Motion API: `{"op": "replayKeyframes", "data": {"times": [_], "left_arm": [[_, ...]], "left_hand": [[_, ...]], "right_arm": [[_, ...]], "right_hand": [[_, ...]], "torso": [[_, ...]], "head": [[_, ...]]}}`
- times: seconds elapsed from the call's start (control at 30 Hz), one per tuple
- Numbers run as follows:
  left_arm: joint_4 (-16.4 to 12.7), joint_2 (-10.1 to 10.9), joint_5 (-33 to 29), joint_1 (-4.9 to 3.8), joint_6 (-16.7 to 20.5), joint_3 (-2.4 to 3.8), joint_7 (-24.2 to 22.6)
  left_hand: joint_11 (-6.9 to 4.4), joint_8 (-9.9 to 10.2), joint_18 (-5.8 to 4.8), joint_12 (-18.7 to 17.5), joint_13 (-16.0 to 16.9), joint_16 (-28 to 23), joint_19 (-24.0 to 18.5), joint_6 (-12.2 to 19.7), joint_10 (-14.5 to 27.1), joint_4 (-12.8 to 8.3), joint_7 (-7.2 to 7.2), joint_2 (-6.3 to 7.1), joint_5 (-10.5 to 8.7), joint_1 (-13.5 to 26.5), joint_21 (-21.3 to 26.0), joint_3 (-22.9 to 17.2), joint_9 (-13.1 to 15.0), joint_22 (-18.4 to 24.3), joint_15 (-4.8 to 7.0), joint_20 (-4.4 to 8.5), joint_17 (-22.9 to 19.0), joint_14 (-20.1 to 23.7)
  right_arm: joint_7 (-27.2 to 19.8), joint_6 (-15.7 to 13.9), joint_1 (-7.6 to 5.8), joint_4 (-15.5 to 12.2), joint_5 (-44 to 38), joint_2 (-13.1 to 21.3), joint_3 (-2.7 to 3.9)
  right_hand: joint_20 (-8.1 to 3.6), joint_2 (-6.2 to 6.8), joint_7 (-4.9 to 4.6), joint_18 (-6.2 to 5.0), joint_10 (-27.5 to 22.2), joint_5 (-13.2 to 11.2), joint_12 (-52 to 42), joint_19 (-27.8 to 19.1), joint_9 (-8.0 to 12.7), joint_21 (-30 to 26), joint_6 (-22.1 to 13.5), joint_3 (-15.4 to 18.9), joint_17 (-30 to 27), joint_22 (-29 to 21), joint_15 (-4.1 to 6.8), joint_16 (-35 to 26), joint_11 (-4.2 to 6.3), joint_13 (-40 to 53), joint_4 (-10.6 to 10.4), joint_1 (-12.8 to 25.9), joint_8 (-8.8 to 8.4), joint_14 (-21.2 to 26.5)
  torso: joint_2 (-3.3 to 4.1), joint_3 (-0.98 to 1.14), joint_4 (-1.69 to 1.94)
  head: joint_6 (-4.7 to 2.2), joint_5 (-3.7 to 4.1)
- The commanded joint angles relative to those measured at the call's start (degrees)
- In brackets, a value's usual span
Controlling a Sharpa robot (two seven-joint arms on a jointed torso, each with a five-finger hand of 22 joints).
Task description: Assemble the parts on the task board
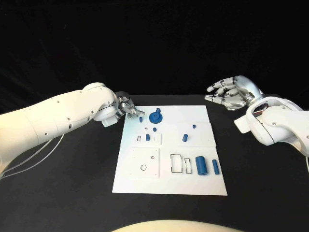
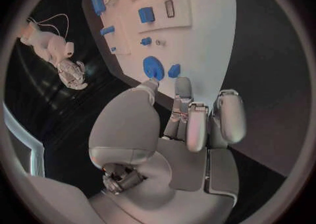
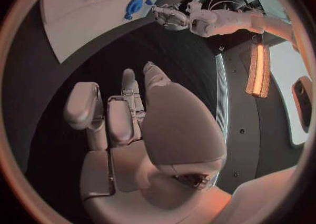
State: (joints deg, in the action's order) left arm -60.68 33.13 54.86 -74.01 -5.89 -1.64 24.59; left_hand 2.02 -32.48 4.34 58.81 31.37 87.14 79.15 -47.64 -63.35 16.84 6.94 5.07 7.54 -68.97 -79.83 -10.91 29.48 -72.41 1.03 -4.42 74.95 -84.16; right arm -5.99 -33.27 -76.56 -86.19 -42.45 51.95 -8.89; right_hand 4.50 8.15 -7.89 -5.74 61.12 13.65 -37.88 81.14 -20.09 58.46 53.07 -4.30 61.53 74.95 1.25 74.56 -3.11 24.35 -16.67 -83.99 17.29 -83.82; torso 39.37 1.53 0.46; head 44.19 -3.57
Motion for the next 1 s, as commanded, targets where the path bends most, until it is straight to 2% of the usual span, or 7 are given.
{"op": "replayKeyframes", "data": {"times": [0.03, 0.4, 0.5, 0.73, 1.0], "left_arm": [[0.67, -0.67, 3.19, -0.26, -3.5, 0.06, 2.82], [1.98, -2.53, 3.38, -0.45, -6.15, 0.06, 3.57], [2.49, -2.91, 3.38, -0.46, -6.7, 0.03, 3.8], [2.99, -3.51, 3.58, -0.45, -6.87, -0.04, 4.23], [3.15, -3.95, 3.63, -0.45, -6.18, -0.05, 4.48]], "left_hand": [[0.09, -0.33, -0.41, 0.74, 1.1, 0.31, 0.59, -0.14, -0.76, 0.01, -0.46, -0.21, 0.07, 0.81, -0.39, 0.3, 0.11, -0.35, 0.44, 0.01, 8.14, -3.7], [-0.05, -0.57, -0.53, 2.0, 2.89, 0.46, 0.85, -0.59, -1.33, 0.02, -0.65, -0.57, -0.11, 1.78, -0.88, 0.67, 0.45, -1.04, 0.55, 0.04, 8.54, -3.85], [-0.09, -0.62, -0.55, 2.18, 3.17, 0.49, 0.9, -0.68, -1.43, -0.01, -0.7, -0.66, -0.11, 1.8, -0.95, 0.66, 0.51, -1.15, 0.57, 0.04, 8.62, -3.88], [-0.16, -0.7, -0.55, 2.34, 3.39, 0.47, 0.88, -0.82, -1.44, -0.07, -0.79, -0.85, -0.05, 1.63, -1.0, 0.56, 0.66, -1.2, 0.63, 0.05, 8.55, -3.87], [-0.3, -0.78, -0.56, 2.58, 3.79, 0.47, 0.83, -0.91, -1.31, -0.12, -0.91, -1.57, 0.06, 0.73, -1.12, -0.07, 1.03, -1.33, 0.75, 0.12, 8.61, -3.89]], "right_arm": [[-2.65, -0.21, -0.06, 0.06, 3.78, -0.08, 0.03], [-2.38, -0.51, -0.1, 0.35, 3.37, -0.34, 0.03], [-2.3, -0.5, -0.1, 0.41, 3.23, -0.41, 0.02], [-2.17, -0.52, -0.11, 0.42, 3.08, -0.39, 0.02], [-2.04, -0.52, -0.11, 0.43, 2.77, -0.45, 0.02]], "right_hand": [[0.04, -0.14, 0.09, -0.02, -0.42, 0.23, -0.12, -0.48, -0.07, -0.24, -0.44, -0.37, -0.21, 0.45, 0.04, -0.42, 0.01, 0.06, 0.02, 0.68, 0.22, 0.41], [0.14, -0.06, -0.03, -0.17, -1.15, 0.41, 0.09, -0.81, -0.1, -1.24, -0.87, -0.66, -1.01, 0.05, -0.08, -0.9, -0.13, 0.05, 0.05, 0.78, 0.41, 0.73], [0.17, -0.03, -0.07, -0.26, -1.36, 0.46, 0.2, -0.99, -0.11, -1.8, -1.0, -0.76, -1.43, -0.19, -0.12, -1.16, -0.18, 0.01, 0.04, 0.81, 0.48, 0.89], [0.23, -0.01, -0.14, -0.29, -1.63, 0.5, 0.38, -1.09, -0.13, -2.06, -1.18, -0.91, -1.69, -0.29, -0.18, -1.33, -0.25, -0.08, 0.04, 0.86, 0.57, 1.03], [0.28, -0.03, -0.2, -0.31, -1.85, 0.53, 0.59, -1.15, -0.14, -2.24, -1.36, -1.08, -1.89, -0.35, -0.24, -1.46, -0.32, -0.21, 0.02, 0.93, 0.65, 1.13]], "torso": [[0.03, 0.05, -0.1], [0.0, 0.0, 0.06], [0.02, -0.01, -0.01], [0.04, -0.08, 0.01], [-0.05, 0.01, 0.03]], "head": [[0.06, -0.04], [0.33, 0.14], [0.43, 0.11], [0.53, 0.26], [0.69, 0.3]]}}
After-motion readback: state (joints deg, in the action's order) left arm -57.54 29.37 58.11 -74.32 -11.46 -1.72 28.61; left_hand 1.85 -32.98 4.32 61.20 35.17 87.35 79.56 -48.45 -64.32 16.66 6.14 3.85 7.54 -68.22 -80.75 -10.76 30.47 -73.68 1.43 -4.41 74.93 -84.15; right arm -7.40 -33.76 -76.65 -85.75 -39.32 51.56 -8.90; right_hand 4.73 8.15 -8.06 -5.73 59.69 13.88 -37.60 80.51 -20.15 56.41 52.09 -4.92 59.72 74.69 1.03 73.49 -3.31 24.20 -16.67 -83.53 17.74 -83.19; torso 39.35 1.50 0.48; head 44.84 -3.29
